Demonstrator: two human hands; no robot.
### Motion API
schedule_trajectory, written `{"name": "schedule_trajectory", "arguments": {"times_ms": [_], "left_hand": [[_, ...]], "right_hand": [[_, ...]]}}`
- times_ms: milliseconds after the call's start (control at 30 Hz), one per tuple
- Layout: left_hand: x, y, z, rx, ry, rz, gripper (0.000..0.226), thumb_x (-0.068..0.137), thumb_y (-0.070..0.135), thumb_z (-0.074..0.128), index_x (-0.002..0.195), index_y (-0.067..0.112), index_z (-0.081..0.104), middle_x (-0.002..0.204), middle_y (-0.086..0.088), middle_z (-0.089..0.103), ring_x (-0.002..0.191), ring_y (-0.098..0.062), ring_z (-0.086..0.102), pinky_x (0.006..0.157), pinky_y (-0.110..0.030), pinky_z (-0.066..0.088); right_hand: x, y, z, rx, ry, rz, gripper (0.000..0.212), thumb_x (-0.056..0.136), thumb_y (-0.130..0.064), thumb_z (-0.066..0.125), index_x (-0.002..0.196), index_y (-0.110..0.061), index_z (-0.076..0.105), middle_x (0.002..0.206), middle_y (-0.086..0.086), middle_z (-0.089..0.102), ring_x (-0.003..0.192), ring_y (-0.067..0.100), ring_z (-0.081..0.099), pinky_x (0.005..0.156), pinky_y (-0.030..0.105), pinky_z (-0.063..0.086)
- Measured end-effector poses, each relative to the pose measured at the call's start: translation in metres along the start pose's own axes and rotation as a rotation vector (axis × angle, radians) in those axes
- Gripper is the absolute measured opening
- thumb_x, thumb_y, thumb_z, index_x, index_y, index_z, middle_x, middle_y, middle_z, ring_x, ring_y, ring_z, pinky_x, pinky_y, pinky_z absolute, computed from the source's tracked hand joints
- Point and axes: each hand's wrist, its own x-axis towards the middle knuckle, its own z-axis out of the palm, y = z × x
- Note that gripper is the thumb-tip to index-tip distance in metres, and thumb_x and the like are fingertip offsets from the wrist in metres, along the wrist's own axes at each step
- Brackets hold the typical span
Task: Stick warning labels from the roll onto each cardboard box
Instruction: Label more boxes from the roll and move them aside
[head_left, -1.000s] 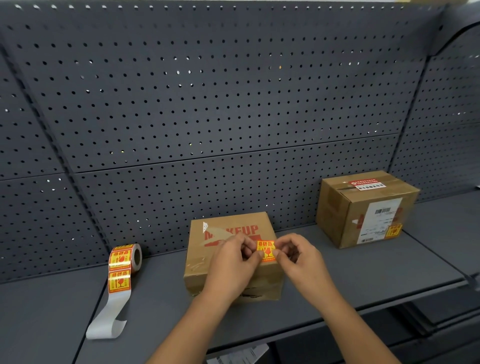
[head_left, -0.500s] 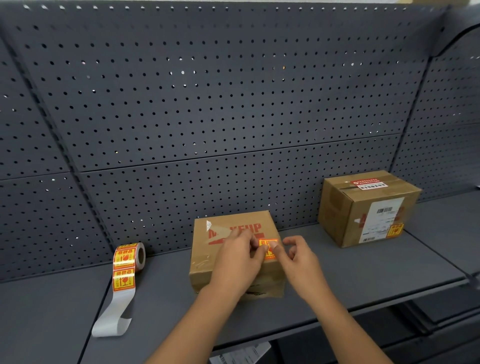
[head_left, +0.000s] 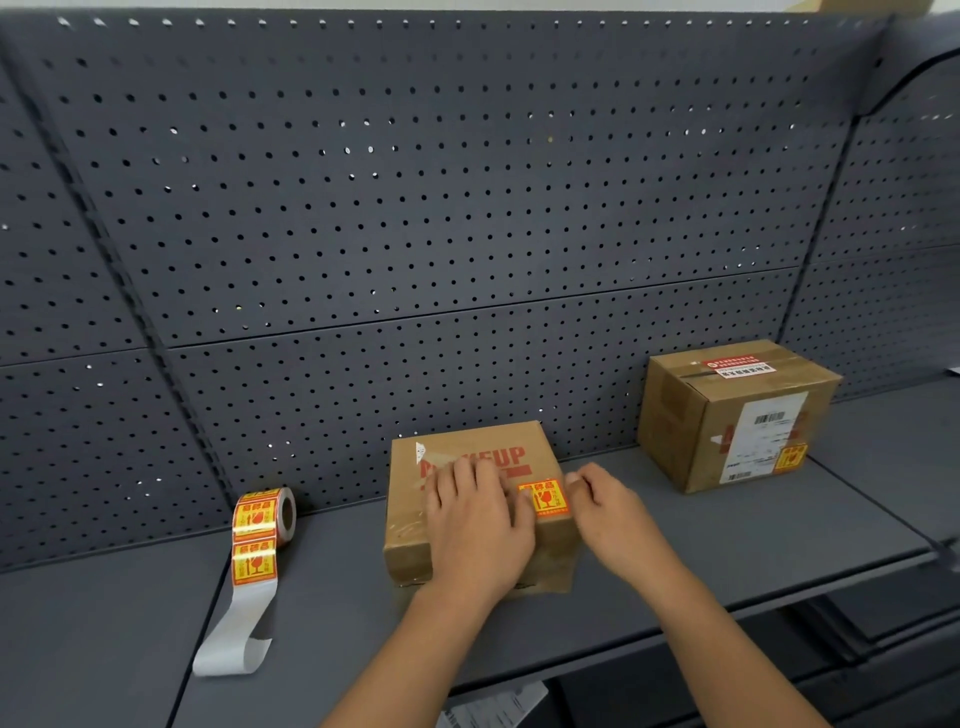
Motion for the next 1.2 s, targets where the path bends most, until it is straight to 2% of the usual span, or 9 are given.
{"name": "schedule_trajectory", "arguments": {"times_ms": [67, 167, 267, 400, 533, 633, 733, 833, 1200], "left_hand": [[0.004, 0.001, 0.002, -0.025, -0.03, -0.03, 0.033, 0.102, 0.052, 0.038, 0.114, 0.023, 0.049, 0.129, 0.002, 0.053, 0.132, -0.023, 0.044, 0.128, -0.044, 0.017], [0.007, 0.004, 0.004, 0.004, -0.045, -0.064, 0.045, 0.103, 0.056, 0.034, 0.128, 0.022, 0.049, 0.14, 0.001, 0.052, 0.139, -0.023, 0.041, 0.127, -0.043, 0.019], [0.005, 0.005, 0.004, 0.058, -0.026, -0.057, 0.051, 0.105, 0.058, 0.033, 0.136, 0.021, 0.048, 0.146, 0.0, 0.05, 0.142, -0.024, 0.04, 0.125, -0.042, 0.023], [0.006, 0.006, 0.004, 0.07, -0.03, -0.059, 0.044, 0.106, 0.051, 0.037, 0.137, 0.022, 0.05, 0.145, -0.002, 0.051, 0.139, -0.026, 0.042, 0.123, -0.044, 0.028], [0.011, 0.012, 0.0, 0.09, -0.09, -0.095, 0.045, 0.105, 0.047, 0.034, 0.142, 0.023, 0.046, 0.149, -0.003, 0.045, 0.142, -0.027, 0.036, 0.123, -0.046, 0.023], [0.019, 0.016, -0.007, 0.092, -0.145, -0.126, 0.049, 0.104, 0.052, 0.031, 0.142, 0.023, 0.044, 0.149, -0.003, 0.043, 0.141, -0.028, 0.034, 0.12, -0.048, 0.022], [0.026, 0.017, -0.011, 0.129, -0.205, -0.152, 0.06, 0.102, 0.065, 0.028, 0.145, 0.025, 0.039, 0.151, -0.005, 0.039, 0.143, -0.031, 0.03, 0.122, -0.051, 0.02], [0.026, 0.017, -0.01, 0.159, -0.24, -0.156, 0.061, 0.102, 0.067, 0.027, 0.146, 0.026, 0.036, 0.152, -0.007, 0.035, 0.142, -0.032, 0.029, 0.122, -0.052, 0.02], [0.033, 0.009, -0.011, -0.016, -0.285, -0.163, 0.049, 0.102, 0.062, 0.041, 0.145, 0.04, 0.034, 0.149, -0.003, 0.034, 0.143, -0.031, 0.024, 0.124, -0.051, 0.014]], "right_hand": [[0.002, -0.006, -0.003, -0.059, -0.014, 0.017, 0.04, 0.105, -0.054, 0.044, 0.088, -0.019, 0.056, 0.078, -0.002, 0.065, 0.069, 0.014, 0.06, 0.059, 0.033, 0.042], [0.004, -0.009, 0.001, -0.135, -0.043, 0.044, 0.053, 0.097, -0.071, 0.045, 0.091, -0.018, 0.052, 0.081, 0.0, 0.066, 0.07, 0.018, 0.061, 0.057, 0.033, 0.041], [0.003, -0.004, 0.009, -0.108, -0.032, 0.021, 0.047, 0.101, -0.065, 0.045, 0.088, -0.02, 0.046, 0.077, -0.002, 0.061, 0.065, 0.016, 0.056, 0.058, 0.033, 0.041], [0.007, -0.002, 0.007, -0.158, -0.046, 0.001, 0.038, 0.105, -0.056, 0.044, 0.086, -0.022, 0.044, 0.074, -0.004, 0.06, 0.064, 0.014, 0.055, 0.057, 0.034, 0.04], [0.017, -0.005, 0.004, -0.207, -0.098, 0.05, 0.035, 0.107, -0.051, 0.04, 0.086, -0.023, 0.042, 0.08, -0.001, 0.061, 0.07, 0.017, 0.056, 0.061, 0.037, 0.041], [0.024, -0.01, 0.004, -0.243, -0.107, 0.099, 0.041, 0.105, -0.059, 0.033, 0.089, -0.022, 0.046, 0.088, 0.001, 0.063, 0.08, 0.02, 0.061, 0.068, 0.04, 0.048], [0.03, -0.01, 0.007, -0.301, -0.104, 0.109, 0.053, 0.1, -0.072, 0.028, 0.092, -0.024, 0.049, 0.09, -0.002, 0.063, 0.085, 0.021, 0.062, 0.066, 0.038, 0.045], [0.032, -0.004, 0.013, -0.325, -0.073, 0.096, 0.047, 0.104, -0.064, 0.029, 0.087, -0.025, 0.046, 0.087, 0.0, 0.063, 0.082, 0.022, 0.061, 0.066, 0.039, 0.046], [0.033, 0.006, 0.021, -0.184, -0.042, 0.076, 0.04, 0.108, -0.053, 0.033, 0.087, -0.022, 0.046, 0.084, 0.001, 0.062, 0.079, 0.021, 0.06, 0.065, 0.039, 0.043]]}}
